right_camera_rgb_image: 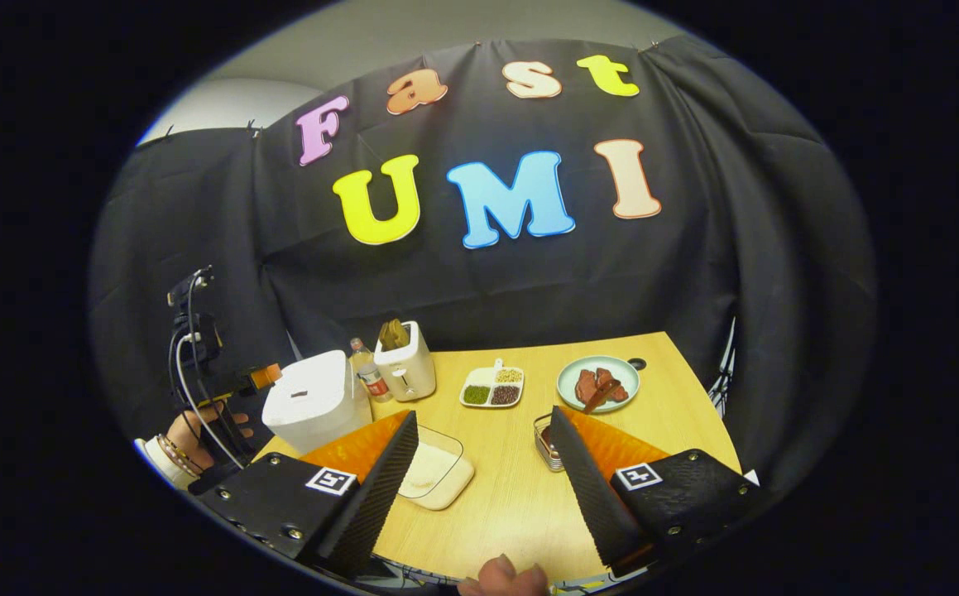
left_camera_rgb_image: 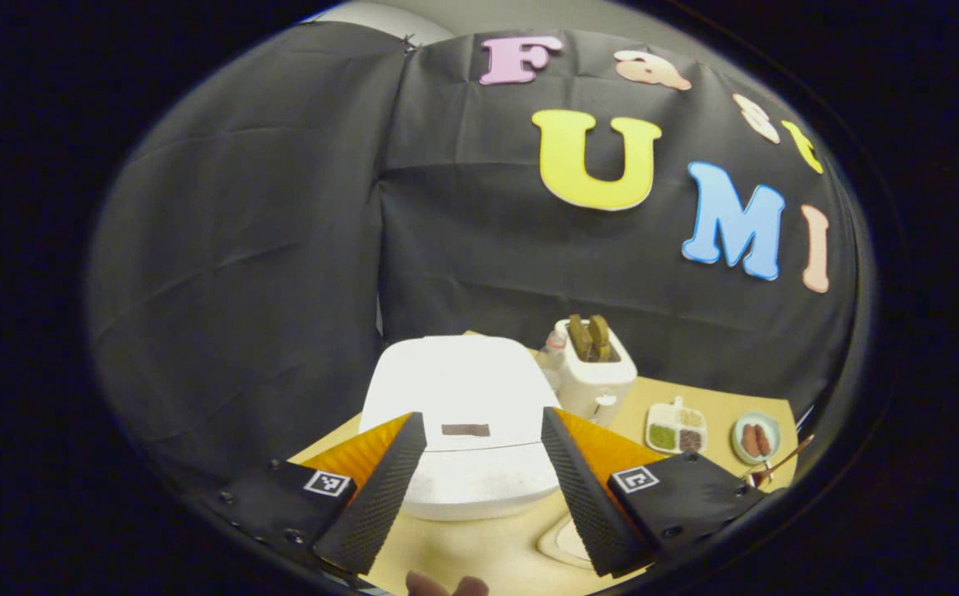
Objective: Close the left gripper, press the button to open the rice cooker; take a wooden spoon from the chopstick holder with the right hand, scoop a spoonful of rice and pour it into the rice cooker, then put the wooden spoon back into the chopstick holder.
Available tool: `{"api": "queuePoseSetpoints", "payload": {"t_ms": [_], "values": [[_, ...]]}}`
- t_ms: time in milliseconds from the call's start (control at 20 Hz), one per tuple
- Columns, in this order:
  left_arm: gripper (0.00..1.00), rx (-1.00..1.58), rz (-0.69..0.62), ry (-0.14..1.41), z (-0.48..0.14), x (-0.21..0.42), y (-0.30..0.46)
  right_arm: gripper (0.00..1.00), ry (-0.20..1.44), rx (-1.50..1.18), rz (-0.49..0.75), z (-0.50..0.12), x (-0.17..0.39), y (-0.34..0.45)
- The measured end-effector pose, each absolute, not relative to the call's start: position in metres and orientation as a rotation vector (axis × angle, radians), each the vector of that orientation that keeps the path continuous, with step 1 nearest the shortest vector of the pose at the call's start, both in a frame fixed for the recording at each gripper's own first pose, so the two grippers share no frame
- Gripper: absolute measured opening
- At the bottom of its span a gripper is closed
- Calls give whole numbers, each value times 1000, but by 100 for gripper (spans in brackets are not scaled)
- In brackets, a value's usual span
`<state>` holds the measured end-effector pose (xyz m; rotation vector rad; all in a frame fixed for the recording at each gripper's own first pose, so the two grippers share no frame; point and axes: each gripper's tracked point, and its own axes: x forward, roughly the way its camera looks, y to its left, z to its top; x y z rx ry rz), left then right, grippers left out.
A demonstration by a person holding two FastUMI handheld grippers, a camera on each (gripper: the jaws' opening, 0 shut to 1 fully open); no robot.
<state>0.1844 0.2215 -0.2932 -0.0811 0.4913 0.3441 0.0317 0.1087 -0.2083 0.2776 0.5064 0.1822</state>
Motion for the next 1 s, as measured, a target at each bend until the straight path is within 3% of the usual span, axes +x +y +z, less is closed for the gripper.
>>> {"api": "queuePoseSetpoints", "payload": {"t_ms": [200, 600, 650, 700, 1000], "values": [[100, -63, 271, 346, -200, 133, 151, 98, 424, 240, 182, -180, 30, 59], [99, 5, 2, 126, -50, 47, -6, 98, 217, 142, 109, -100, 32, 0], [99, 12, -29, 85, -29, 44, -18, 93, 186, 142, 101, -86, 29, -3], [99, 21, -55, 38, -8, 40, -32, 98, 149, 141, 93, -69, 26, -5], [98, 7, -109, -43, 24, 40, -52, 98, 65, 90, 60, -26, 19, -5]]}}
